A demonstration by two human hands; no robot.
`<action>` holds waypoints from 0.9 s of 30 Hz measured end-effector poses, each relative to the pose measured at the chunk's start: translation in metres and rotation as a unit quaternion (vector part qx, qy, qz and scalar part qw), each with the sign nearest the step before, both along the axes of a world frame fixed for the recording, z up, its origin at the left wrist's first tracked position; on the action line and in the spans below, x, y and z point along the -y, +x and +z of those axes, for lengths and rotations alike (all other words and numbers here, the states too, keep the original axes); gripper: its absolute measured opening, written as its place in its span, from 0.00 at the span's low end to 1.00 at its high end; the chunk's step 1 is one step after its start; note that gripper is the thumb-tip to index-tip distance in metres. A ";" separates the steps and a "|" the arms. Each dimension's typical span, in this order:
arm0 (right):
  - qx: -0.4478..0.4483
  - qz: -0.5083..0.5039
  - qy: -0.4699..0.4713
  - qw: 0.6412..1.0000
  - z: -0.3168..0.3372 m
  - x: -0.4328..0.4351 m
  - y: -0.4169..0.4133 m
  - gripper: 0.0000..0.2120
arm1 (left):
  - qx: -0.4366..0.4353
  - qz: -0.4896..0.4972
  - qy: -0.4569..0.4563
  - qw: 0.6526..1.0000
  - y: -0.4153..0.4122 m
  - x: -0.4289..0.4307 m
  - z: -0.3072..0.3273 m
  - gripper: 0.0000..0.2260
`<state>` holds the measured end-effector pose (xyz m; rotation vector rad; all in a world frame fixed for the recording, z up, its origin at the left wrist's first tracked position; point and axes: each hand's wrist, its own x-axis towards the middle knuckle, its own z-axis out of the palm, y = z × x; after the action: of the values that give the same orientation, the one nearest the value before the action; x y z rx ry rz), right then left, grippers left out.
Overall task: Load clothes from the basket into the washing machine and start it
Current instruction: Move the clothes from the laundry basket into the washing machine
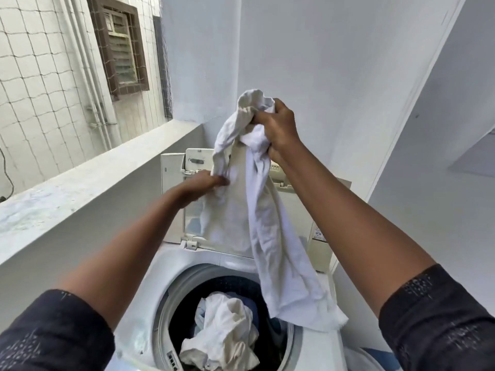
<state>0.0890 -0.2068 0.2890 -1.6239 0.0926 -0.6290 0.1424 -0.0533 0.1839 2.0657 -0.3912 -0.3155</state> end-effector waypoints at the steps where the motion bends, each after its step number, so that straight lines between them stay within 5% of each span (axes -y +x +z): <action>1: -0.002 -0.016 -0.021 1.000 0.005 -0.001 0.001 0.08 | -0.022 0.008 -0.007 1.000 0.004 -0.002 0.006 0.19; 7: -0.107 -0.077 -0.326 0.936 0.015 0.002 -0.019 0.05 | -0.102 -0.043 -0.083 0.990 0.009 0.002 0.007 0.12; 9: -0.164 -0.064 -0.436 0.883 -0.006 -0.002 -0.023 0.12 | -0.151 -0.085 -0.080 0.982 0.005 0.008 -0.009 0.07; 12: -0.254 -0.032 -0.563 0.786 -0.057 -0.006 -0.022 0.18 | -0.229 -0.128 -0.047 0.964 -0.006 0.020 -0.045 0.13; 15: -0.349 -0.001 -0.591 0.727 -0.121 -0.008 -0.021 0.18 | -0.269 -0.126 -0.011 0.955 -0.006 0.027 -0.102 0.08; 18: -0.459 0.059 -0.560 0.687 -0.195 -0.010 -0.023 0.21 | -0.211 -0.010 -0.048 0.976 0.002 0.025 -0.172 0.33; 21: -0.565 0.131 -0.539 0.610 -0.266 -0.012 -0.029 0.30 | -0.131 -0.021 0.158 0.978 -0.010 0.020 -0.241 0.49; 24: -0.592 0.202 -0.524 0.578 -0.339 -0.011 -0.046 0.31 | -0.142 -0.155 0.413 0.886 -0.036 0.005 -0.313 0.48; 27: -0.597 0.312 -0.498 0.547 -0.403 -0.010 -0.067 0.36 | -0.225 -0.219 0.454 0.834 -0.064 -0.002 -0.361 0.51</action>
<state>0.0215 -0.1968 -0.1141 -2.6878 0.1406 1.3772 0.0785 -0.0509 -0.1774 2.6690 -0.4674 -1.4790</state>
